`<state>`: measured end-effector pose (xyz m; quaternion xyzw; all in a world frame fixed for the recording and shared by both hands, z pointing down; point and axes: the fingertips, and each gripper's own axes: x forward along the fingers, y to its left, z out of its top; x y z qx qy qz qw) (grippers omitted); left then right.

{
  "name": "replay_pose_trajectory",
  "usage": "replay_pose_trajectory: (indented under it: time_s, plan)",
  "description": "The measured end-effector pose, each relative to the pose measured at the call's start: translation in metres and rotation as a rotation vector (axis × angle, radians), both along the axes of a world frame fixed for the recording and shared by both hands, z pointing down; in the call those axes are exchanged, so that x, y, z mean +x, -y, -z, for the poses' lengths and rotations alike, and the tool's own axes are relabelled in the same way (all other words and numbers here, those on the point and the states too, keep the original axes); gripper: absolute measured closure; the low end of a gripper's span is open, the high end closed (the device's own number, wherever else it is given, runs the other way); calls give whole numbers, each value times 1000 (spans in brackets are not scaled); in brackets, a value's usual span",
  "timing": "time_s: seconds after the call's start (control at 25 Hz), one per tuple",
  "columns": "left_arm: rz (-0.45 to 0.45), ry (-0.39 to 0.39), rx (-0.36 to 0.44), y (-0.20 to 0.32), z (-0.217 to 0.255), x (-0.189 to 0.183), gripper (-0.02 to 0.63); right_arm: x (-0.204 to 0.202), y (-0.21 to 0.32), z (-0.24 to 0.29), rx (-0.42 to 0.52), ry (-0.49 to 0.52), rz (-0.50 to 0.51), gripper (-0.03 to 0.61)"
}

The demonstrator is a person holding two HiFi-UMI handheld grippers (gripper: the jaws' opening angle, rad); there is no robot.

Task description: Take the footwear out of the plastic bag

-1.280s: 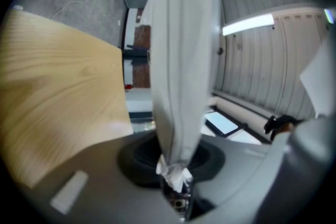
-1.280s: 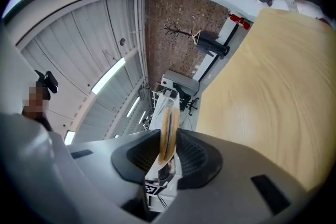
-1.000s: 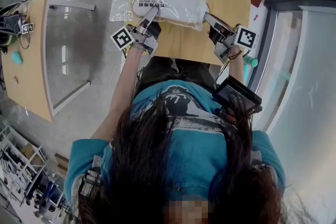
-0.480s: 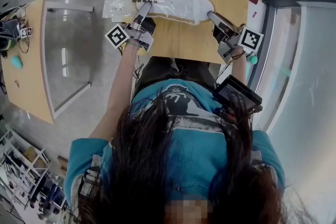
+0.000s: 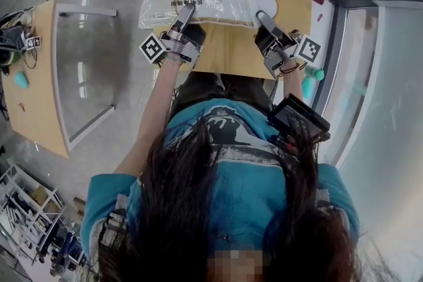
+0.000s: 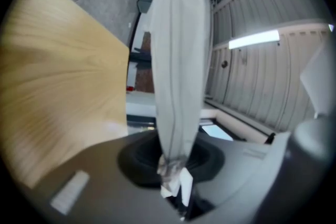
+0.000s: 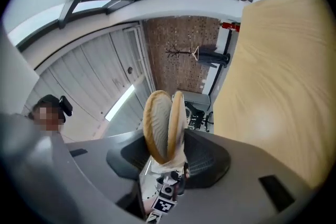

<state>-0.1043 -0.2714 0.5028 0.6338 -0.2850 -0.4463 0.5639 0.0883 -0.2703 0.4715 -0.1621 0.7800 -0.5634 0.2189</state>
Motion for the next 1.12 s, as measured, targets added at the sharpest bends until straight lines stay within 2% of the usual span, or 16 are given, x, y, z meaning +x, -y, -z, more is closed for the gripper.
replay_pose_trajectory:
  time_s: [0.08,0.16,0.36,0.6,0.76,0.84,0.92,1.0,1.12]
  plan:
    - [-4,29,1,-1,-1,0,547,3,3,-4,-17,-22,-26,434]
    - [-14,85,-2,-1,-4,0,544,4,6,-10,-23,-88,-44,460]
    - [-34,224,-2,-1,-5,2,534,7,7,-20,-31,-186,-72,469]
    - [-68,378,8,-2,-10,0,523,18,6,-29,-38,-249,-80,476]
    - [-74,420,8,1,-13,2,512,23,4,-34,-65,-242,-87,477]
    - [-42,410,-17,2,-16,-3,512,26,3,-36,-88,-241,-101,479]
    - [56,368,-69,3,-22,-24,523,38,6,-38,-110,-239,-139,485]
    - [152,349,-110,3,-26,-53,600,56,9,-38,-126,-238,-193,486]
    - [183,400,-107,4,-25,-81,614,80,12,-37,-131,-257,-244,489]
